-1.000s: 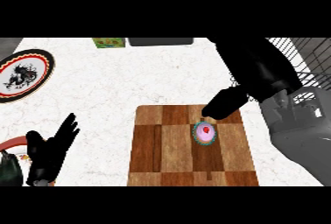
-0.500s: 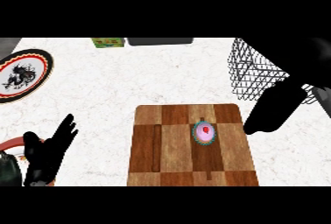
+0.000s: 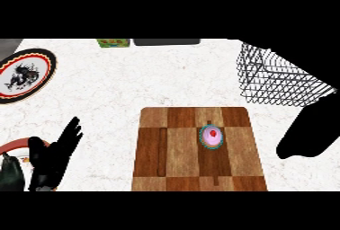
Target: Pick the cupcake from the cutting board and place it in the basket
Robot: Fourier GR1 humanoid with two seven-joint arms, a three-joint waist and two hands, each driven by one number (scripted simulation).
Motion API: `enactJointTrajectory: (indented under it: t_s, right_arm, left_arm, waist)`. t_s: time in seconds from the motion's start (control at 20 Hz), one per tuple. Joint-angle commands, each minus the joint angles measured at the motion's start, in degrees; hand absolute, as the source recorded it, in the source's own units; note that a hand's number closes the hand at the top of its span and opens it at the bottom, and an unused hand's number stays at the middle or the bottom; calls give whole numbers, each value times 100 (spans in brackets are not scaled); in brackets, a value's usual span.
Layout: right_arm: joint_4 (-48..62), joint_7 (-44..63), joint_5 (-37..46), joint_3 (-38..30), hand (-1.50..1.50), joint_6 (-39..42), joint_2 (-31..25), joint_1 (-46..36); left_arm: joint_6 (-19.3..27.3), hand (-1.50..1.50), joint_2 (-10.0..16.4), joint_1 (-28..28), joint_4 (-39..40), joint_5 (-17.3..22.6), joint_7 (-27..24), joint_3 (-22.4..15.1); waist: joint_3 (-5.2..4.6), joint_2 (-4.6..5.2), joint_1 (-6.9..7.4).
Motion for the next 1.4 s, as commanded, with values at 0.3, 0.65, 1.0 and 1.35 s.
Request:
enactJointTrajectory:
  t_s: [0.3, 0.65, 1.0, 1.35]
  right_arm:
    - [-531, 699, 436, 374, -150, -589, 275, 501]
    - [-517, 522, 1312, 940, -150, -644, 461, 1057]
    - [-494, 116, 1815, 1074, -150, -770, 497, 1700]
    - [-284, -462, 2913, 1535, -150, -1262, 926, 2353]
  left_arm:
    - [-210, 0, 20, 395, 465, -60, 255, -121]
    - [-44, 0, -176, 160, 472, -216, 400, -212]
    - [-321, 0, 47, 270, 422, -87, 409, 27]
    - [-246, 0, -132, 221, 562, -221, 351, 2]
  waist:
    - [-62, 96, 145]
    - [-58, 110, 135]
    - [-56, 109, 152]
    - [-52, 127, 161]
